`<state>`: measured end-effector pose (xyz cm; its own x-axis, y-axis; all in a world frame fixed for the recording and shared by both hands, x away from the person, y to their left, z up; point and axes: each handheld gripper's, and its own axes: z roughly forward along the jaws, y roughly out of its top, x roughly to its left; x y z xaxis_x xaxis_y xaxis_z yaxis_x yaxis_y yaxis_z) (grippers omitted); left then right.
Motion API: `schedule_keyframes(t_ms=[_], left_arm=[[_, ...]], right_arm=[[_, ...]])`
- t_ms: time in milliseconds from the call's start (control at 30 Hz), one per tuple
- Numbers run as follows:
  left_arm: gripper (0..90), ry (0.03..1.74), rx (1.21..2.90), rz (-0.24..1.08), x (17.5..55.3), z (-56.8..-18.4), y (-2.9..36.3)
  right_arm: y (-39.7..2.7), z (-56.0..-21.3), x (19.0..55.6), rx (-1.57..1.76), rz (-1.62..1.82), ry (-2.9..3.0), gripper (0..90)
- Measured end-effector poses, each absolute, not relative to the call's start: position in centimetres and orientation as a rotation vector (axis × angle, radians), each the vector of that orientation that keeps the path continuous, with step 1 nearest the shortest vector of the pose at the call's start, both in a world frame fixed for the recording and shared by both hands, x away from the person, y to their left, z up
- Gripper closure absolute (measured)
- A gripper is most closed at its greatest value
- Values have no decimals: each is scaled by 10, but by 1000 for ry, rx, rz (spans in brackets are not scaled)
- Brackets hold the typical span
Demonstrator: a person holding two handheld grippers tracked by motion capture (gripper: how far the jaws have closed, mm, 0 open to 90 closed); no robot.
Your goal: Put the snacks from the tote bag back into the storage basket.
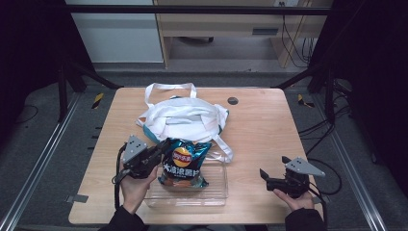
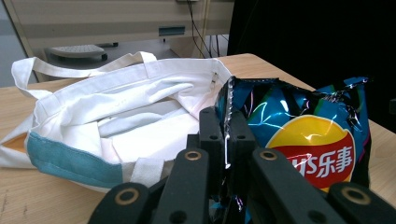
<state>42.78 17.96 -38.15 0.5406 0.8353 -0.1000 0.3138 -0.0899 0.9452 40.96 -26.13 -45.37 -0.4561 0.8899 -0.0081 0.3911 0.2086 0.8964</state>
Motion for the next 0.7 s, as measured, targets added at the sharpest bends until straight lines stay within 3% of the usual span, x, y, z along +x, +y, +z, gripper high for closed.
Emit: schedule_keyframes(t_ms=[700], left_arm=[[856,1000,1665,589,447,-384,176]], right_arm=[[-262,-455,411,1191,1198,1949,61]])
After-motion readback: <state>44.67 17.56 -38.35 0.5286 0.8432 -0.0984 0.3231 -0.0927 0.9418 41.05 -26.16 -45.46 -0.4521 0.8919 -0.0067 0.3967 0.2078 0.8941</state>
